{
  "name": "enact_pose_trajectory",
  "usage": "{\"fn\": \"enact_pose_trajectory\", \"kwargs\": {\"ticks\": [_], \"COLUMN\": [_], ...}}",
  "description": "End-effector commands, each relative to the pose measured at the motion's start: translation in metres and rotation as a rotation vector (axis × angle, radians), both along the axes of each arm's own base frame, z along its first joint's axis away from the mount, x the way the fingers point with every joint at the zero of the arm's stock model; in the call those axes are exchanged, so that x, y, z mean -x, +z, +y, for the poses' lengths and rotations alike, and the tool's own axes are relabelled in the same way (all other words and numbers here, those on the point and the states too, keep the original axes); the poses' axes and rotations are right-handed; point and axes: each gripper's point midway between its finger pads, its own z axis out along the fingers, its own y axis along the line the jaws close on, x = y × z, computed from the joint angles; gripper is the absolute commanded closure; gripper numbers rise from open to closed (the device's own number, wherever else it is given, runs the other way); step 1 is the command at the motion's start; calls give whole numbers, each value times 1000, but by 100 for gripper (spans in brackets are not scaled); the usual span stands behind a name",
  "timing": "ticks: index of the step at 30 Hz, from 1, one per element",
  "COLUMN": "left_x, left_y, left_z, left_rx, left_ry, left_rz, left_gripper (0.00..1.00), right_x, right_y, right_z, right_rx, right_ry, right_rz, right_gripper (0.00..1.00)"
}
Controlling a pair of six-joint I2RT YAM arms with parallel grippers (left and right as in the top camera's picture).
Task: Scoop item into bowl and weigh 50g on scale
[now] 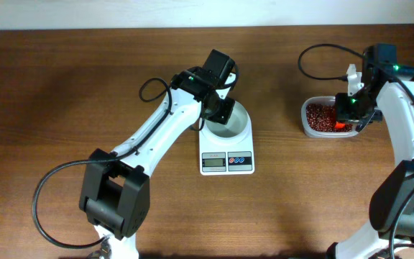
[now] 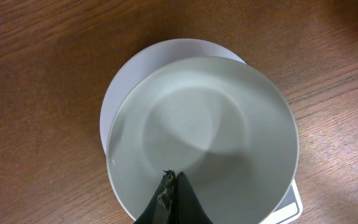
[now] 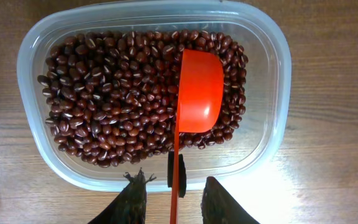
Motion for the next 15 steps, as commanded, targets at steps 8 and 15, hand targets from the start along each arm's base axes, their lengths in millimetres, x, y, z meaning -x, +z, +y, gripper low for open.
{"fn": "enact_pose_trajectory", "kwargs": {"ticks": [8, 15], "left_x": [0, 0], "left_y": [-3, -3], "left_z": [-2, -2], "left_rx": [-9, -9], "left_ry": [-8, -8], "left_rz": [1, 0], "left_gripper": [100, 100], "right_x": [5, -10], "right_y": [-26, -27], "right_z": [5, 2], "right_rx": [-26, -18], "right_ry": [-66, -65], "right_rz": [28, -39], "right_gripper": [69, 86]}}
